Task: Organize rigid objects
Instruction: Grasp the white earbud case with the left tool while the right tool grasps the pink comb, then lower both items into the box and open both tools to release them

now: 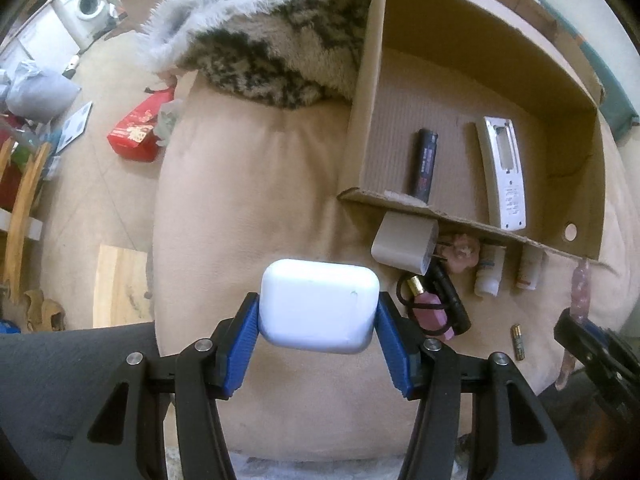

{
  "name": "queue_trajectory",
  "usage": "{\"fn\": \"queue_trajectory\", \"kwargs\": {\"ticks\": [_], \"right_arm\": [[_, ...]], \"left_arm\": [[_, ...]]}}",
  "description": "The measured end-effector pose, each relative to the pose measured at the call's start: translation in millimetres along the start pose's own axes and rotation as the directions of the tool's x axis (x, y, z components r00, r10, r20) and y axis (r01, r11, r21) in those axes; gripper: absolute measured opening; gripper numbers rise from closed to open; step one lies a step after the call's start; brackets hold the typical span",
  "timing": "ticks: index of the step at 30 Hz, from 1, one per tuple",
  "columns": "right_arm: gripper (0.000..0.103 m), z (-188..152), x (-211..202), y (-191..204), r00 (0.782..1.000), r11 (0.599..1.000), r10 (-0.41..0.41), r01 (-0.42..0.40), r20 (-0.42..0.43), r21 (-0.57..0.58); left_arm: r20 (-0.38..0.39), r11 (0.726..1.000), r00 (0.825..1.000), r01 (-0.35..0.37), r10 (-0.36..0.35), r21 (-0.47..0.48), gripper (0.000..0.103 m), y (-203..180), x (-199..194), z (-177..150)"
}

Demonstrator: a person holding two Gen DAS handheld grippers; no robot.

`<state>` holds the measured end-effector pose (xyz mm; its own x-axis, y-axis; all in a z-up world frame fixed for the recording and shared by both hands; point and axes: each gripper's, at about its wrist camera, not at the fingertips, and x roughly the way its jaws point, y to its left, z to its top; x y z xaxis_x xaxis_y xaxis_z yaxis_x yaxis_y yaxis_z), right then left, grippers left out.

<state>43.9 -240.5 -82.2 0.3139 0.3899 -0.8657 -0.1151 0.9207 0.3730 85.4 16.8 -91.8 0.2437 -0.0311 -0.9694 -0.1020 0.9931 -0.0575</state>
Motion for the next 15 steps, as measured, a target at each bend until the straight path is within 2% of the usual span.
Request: {"fn": "queue_trajectory", "kwargs": {"ticks": [7,15], "right_arm": [[0.035,-1.1,-23.8,7.2,0.997,0.999,0.039,-0.039,0.064,-0.007],[0.035,28.3,-47.6,8.9,0.987,0.999,0.045,-0.042,0.157,-0.022]], "left_arm": [[0.084,1.000,0.996,-0.004,0.002,0.018,0.053,-12.7,-26.3,3.6],[0.184,0.999,0.983,-0.017,0.008,0.044,0.053,-26.1,-55.1,31.8]]}}
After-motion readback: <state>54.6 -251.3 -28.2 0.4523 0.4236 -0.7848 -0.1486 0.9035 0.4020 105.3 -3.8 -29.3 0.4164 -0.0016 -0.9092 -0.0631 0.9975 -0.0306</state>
